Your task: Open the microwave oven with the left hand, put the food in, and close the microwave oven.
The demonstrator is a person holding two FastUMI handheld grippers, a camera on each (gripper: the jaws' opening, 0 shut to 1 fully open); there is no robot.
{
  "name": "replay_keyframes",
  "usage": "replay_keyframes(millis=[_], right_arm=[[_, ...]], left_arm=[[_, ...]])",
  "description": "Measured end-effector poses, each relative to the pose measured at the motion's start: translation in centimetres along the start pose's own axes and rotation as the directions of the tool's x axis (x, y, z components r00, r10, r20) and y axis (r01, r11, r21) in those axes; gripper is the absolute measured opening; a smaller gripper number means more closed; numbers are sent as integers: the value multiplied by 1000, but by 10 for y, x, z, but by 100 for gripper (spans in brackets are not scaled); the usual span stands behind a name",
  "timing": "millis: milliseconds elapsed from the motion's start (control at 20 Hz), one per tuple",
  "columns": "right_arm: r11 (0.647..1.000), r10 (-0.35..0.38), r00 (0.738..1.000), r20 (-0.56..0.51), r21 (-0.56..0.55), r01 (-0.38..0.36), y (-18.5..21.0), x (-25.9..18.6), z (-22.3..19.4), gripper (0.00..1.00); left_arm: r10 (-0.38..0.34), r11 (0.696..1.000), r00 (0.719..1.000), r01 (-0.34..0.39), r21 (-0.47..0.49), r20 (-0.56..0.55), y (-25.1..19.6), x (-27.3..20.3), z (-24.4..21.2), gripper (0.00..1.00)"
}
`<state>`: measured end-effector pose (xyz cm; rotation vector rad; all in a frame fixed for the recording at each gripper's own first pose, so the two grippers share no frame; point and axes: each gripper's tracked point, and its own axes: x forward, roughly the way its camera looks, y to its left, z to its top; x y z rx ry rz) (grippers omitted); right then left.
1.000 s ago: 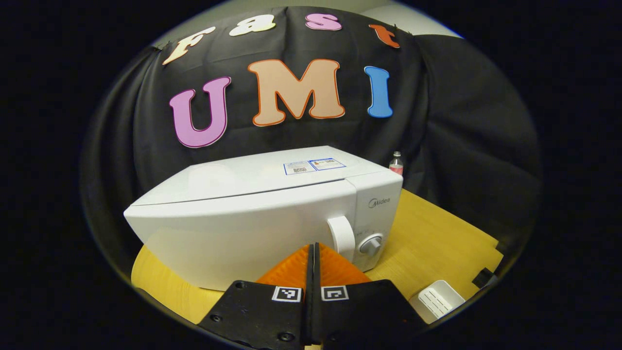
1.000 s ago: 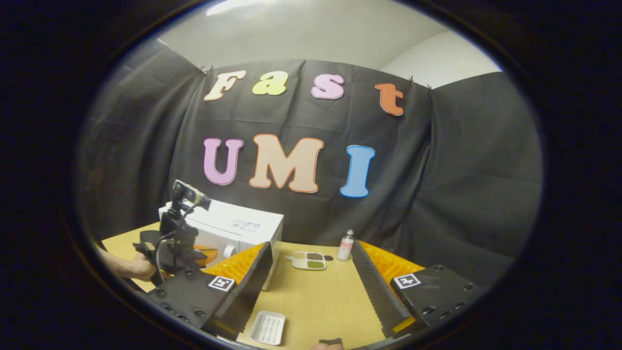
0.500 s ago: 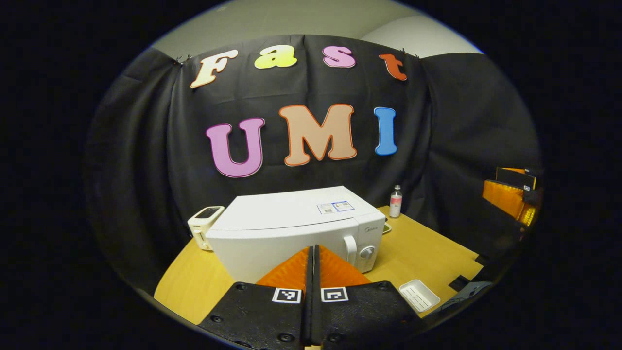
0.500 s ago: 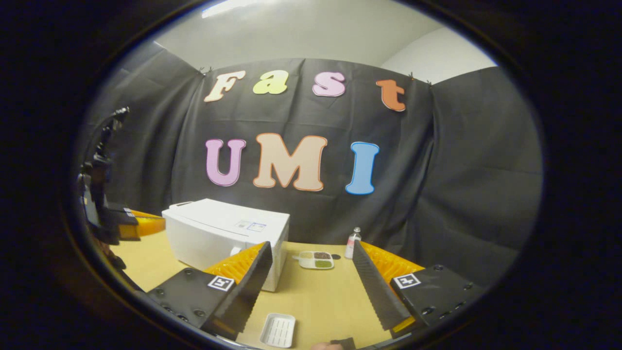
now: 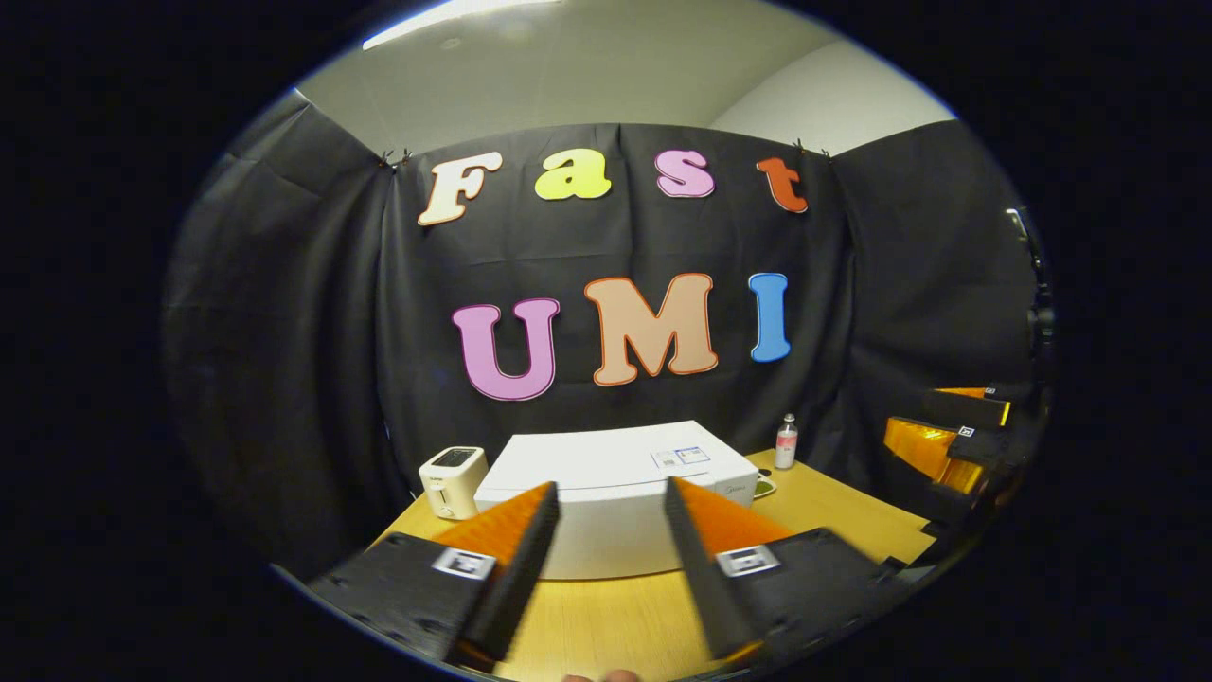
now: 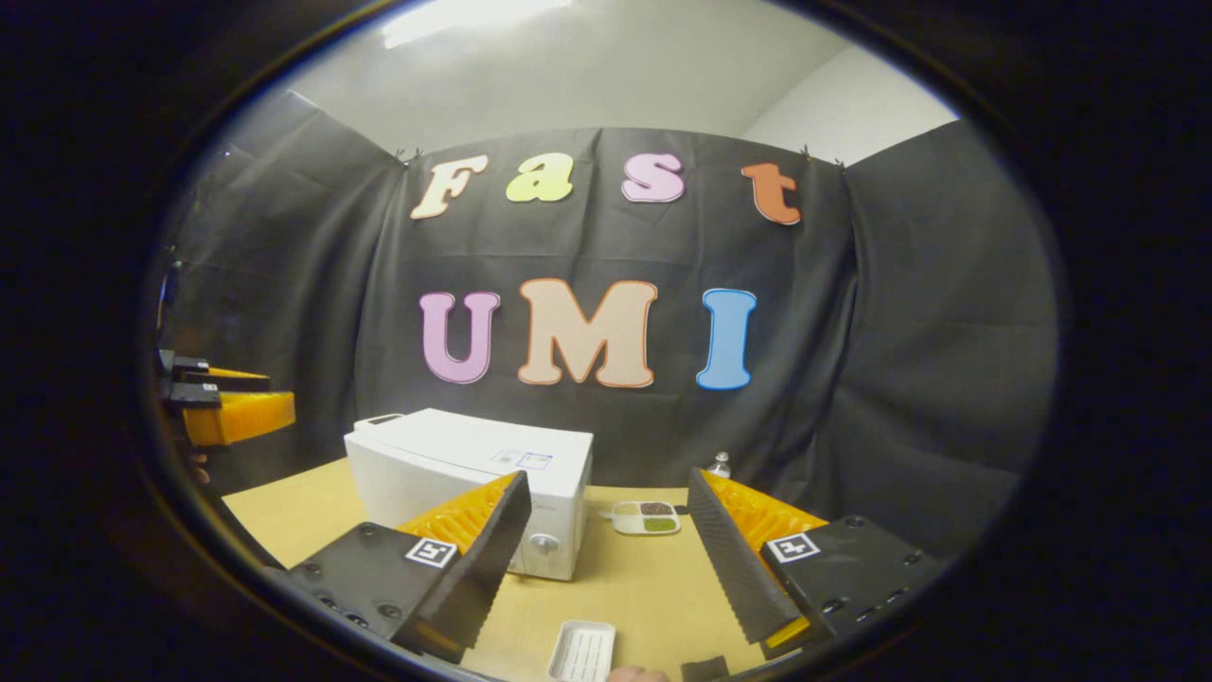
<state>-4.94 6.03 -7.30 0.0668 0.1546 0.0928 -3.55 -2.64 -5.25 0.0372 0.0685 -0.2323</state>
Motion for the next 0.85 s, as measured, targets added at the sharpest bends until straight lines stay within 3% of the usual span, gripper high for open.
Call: replay_keyframes(millis=[50, 850], right_arm=[[1000, 2, 1000, -1, 0, -2, 3, -3, 0, 97], [999, -29, 1000, -1, 21, 29, -7, -46, 3, 97]], left_arm=[[1, 1000, 1000, -1, -12, -1, 0, -7, 3, 98], [-30, 999, 999, 29, 31, 27, -14, -45, 9, 97]])
